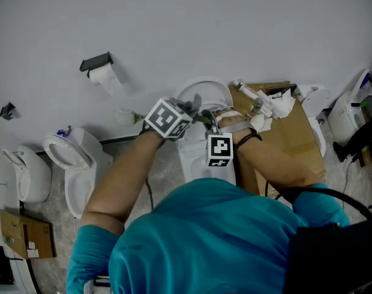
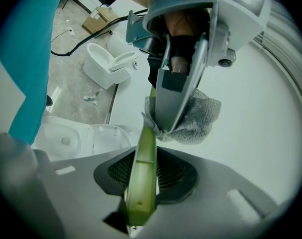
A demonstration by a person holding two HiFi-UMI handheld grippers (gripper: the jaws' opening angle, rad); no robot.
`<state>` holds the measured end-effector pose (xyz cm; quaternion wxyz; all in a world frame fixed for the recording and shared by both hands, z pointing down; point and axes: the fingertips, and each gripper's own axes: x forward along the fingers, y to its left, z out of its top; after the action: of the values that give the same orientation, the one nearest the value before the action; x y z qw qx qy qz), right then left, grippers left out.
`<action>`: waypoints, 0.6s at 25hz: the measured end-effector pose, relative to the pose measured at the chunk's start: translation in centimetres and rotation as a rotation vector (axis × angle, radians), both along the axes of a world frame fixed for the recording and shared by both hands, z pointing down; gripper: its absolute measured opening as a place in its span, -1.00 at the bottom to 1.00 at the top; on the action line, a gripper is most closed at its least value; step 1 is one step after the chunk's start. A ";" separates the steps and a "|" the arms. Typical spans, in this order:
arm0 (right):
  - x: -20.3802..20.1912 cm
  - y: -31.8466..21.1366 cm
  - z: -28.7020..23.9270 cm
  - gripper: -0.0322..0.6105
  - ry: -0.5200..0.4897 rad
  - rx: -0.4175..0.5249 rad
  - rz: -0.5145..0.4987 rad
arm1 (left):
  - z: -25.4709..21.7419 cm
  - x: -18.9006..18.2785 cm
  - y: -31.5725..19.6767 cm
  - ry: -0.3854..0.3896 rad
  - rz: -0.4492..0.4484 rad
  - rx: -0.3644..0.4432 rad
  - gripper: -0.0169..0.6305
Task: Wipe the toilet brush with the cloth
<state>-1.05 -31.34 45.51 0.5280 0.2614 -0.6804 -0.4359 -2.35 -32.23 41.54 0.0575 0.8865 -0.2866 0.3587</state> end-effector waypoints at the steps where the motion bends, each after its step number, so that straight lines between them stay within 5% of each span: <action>1: 0.1 0.0 0.1 -0.59 0.001 0.000 0.001 | 0.0 -0.2 0.0 -0.006 -0.001 0.002 -0.89; 15: 1.1 -0.6 0.4 -0.64 -0.042 -0.014 0.032 | 1.2 -2.4 0.3 -0.071 -0.003 -0.037 -0.89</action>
<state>0.05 -31.93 45.87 0.5223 0.2776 -0.6900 -0.4171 -4.78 -31.93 42.75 0.0644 0.8715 -0.2831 0.3952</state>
